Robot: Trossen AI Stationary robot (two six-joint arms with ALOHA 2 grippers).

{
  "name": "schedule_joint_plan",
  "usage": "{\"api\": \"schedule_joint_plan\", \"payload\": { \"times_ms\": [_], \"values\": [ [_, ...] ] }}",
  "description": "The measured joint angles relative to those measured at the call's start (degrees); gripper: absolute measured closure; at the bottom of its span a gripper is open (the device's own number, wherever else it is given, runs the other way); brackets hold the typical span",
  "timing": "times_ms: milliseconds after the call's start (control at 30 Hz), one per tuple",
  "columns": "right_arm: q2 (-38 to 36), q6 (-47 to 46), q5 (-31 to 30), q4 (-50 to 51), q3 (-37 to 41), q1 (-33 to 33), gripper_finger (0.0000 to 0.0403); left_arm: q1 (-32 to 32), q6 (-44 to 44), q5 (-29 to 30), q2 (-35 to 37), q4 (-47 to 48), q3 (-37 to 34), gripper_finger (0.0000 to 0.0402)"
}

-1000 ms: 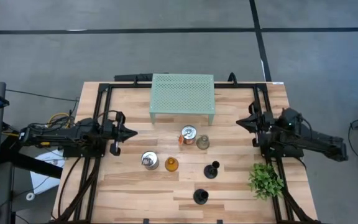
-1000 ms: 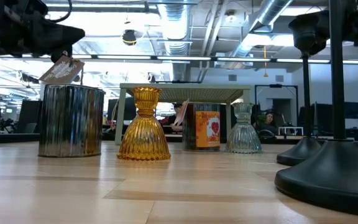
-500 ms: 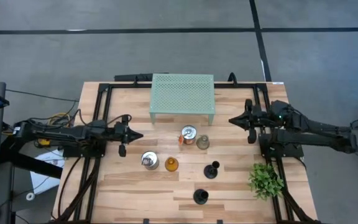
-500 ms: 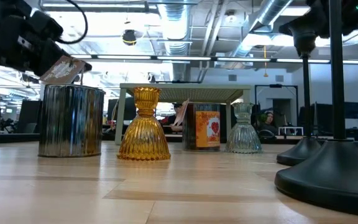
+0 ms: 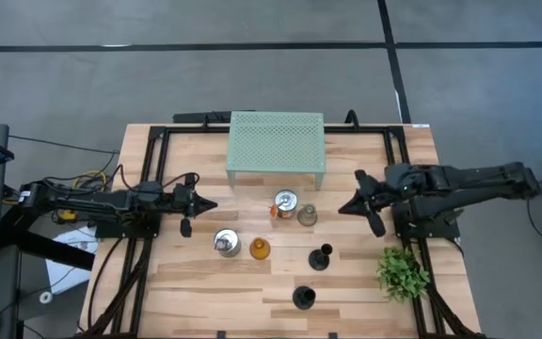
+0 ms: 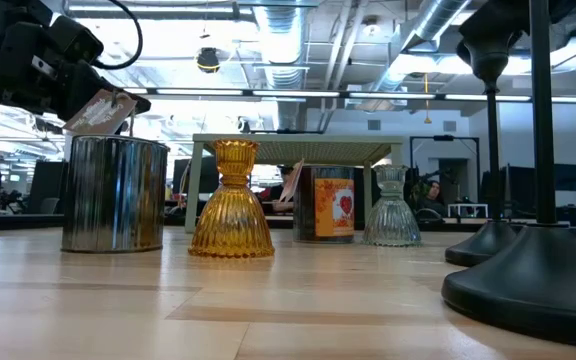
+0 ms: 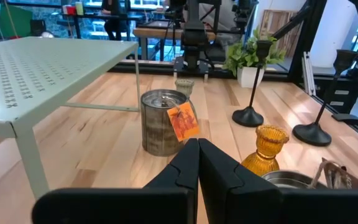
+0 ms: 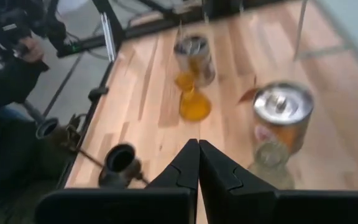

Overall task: Pick & Place candle stick holders
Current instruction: Put the top black candle holder on the shelf

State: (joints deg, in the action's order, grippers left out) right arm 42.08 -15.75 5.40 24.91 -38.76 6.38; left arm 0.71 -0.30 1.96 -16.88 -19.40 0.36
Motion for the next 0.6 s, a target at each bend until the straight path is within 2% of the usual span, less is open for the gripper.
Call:
{"api": "schedule_joint_plan", "payload": {
  "times_ms": [267, 433, 600],
  "values": [
    [7.75, -8.52, -5.63, 2.44, -6.23, 9.43, 0.0403, 0.02, 0.0, 0.0, 0.0, -0.2, 0.0, 0.0394],
    [14.65, -12.29, -11.36, 6.81, -13.25, 13.92, 0.0403, 0.01, 0.0, 0.0, 0.0, -0.18, 0.0, 0.0394],
    [23.03, -14.31, -13.49, 13.48, -21.86, 17.35, 0.0403, 0.02, 0.0, 0.0, 0.0, -0.18, 0.0, 0.0394]
  ]
}}
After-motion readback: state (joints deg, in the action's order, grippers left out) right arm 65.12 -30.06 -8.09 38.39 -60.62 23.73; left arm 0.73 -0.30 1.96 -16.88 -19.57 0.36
